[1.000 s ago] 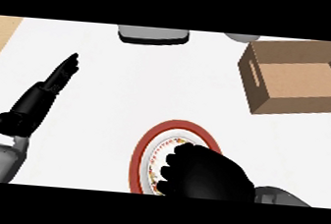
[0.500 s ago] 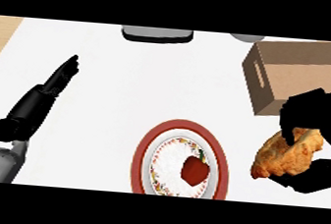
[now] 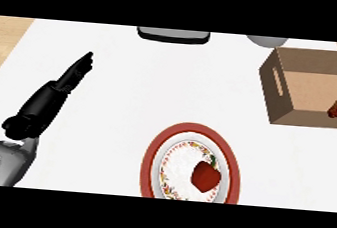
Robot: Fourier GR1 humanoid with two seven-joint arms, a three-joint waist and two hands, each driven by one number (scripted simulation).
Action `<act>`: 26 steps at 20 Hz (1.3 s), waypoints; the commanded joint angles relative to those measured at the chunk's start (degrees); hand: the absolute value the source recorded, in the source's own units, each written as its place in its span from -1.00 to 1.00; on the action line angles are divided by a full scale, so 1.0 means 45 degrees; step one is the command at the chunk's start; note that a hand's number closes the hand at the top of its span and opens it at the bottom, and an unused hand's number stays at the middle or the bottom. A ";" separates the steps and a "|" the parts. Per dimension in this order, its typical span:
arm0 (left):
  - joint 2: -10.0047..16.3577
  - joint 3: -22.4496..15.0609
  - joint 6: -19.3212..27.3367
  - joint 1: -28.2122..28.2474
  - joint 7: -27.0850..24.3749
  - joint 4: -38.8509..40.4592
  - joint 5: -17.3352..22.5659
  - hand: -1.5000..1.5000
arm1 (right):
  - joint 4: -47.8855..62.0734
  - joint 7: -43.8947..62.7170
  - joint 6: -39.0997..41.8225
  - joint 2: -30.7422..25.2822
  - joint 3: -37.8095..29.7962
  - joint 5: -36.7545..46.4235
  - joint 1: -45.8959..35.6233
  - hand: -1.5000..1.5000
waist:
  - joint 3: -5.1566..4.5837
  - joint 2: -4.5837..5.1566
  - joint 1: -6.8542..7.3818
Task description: Pick the croissant from the plate and place it in the cardboard box
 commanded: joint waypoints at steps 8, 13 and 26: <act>-0.0229 -0.0121 -0.0317 -0.0480 0.0118 0.0028 -0.0374 0.00 | 0.6320 -0.2342 0.1387 -0.0342 0.2422 0.4116 -0.3397 1.00 | 0.0002 0.0124 0.0608; -0.0610 -0.0188 -0.0275 -0.0848 0.0062 0.0499 -0.0498 0.00 | 0.8409 -0.3480 0.0962 -0.0588 0.3517 0.6005 -0.4052 1.00 | 0.0010 0.0200 0.0600; -0.0592 0.0112 -0.0267 -0.0718 -0.0160 0.0503 -0.0482 0.00 | 1.0527 -0.6698 0.4267 0.1148 0.1735 0.1974 -0.4777 -1.00 | 0.0089 0.0218 0.0466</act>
